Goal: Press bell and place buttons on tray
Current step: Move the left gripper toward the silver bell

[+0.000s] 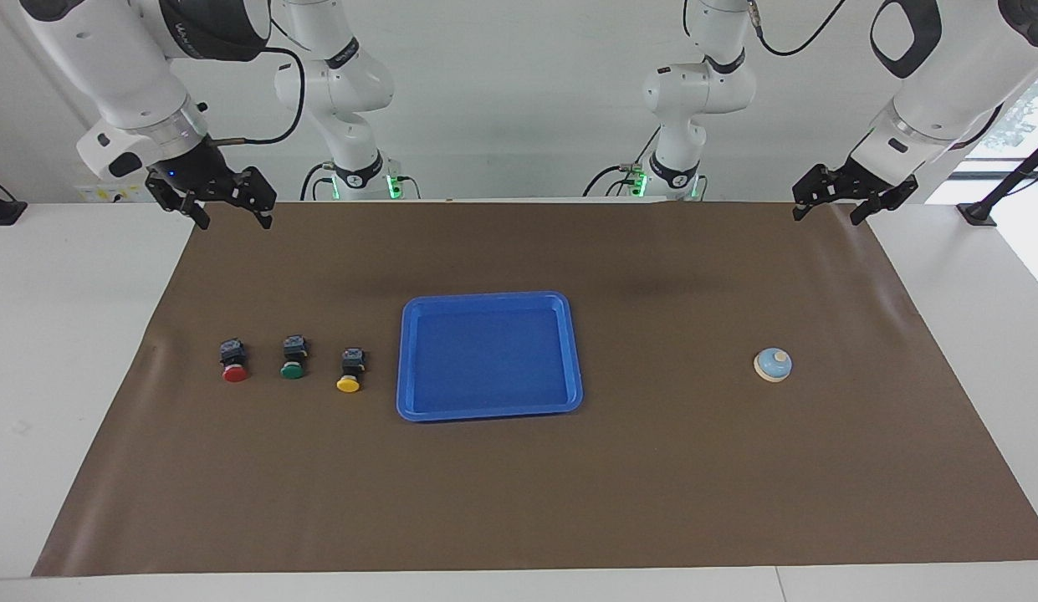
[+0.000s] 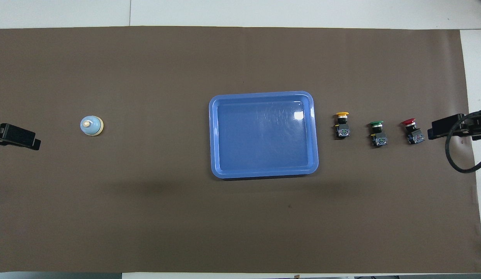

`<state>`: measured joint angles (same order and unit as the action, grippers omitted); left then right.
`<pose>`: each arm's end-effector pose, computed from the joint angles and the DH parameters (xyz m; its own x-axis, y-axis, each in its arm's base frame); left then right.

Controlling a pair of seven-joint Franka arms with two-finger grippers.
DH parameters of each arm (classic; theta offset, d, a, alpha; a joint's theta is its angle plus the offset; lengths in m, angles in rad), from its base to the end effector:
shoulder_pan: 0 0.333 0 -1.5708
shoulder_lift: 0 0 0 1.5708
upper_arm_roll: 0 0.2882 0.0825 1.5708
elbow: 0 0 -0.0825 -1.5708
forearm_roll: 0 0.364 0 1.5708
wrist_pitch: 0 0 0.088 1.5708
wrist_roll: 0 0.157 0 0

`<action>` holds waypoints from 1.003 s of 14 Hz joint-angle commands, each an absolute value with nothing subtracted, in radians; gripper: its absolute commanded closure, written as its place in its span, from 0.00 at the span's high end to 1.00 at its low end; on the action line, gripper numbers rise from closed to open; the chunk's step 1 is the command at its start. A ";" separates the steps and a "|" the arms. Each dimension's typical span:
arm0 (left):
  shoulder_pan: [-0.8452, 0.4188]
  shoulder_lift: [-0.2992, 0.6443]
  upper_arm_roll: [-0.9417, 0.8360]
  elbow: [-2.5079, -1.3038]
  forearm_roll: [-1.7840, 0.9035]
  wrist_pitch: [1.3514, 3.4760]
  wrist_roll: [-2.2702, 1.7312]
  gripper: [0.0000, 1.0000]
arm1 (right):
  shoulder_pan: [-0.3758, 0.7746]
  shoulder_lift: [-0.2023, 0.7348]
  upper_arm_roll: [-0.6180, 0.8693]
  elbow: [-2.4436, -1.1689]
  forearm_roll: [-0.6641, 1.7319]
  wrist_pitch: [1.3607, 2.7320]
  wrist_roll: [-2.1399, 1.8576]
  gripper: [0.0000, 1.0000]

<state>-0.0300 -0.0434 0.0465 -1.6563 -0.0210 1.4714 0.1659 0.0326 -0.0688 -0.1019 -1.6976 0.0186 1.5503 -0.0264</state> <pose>0.5020 0.0052 0.5238 0.9792 -0.1513 -0.1353 -0.1464 -0.9882 0.0460 0.5051 -0.0333 0.5239 0.9961 -0.0415 -0.0781 -0.0438 -0.9987 -0.0276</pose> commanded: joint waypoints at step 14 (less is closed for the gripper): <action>0.075 -0.029 0.067 -1.865 0.020 1.801 0.160 0.00 | 0.025 -0.069 -0.097 -1.697 0.028 1.543 -0.023 1.00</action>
<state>0.0518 -0.0422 0.0728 -1.8184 0.0100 1.7256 0.1674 0.0326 -0.0688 -0.1019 -1.6976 0.0186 1.5503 -0.0264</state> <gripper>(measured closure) 0.700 0.000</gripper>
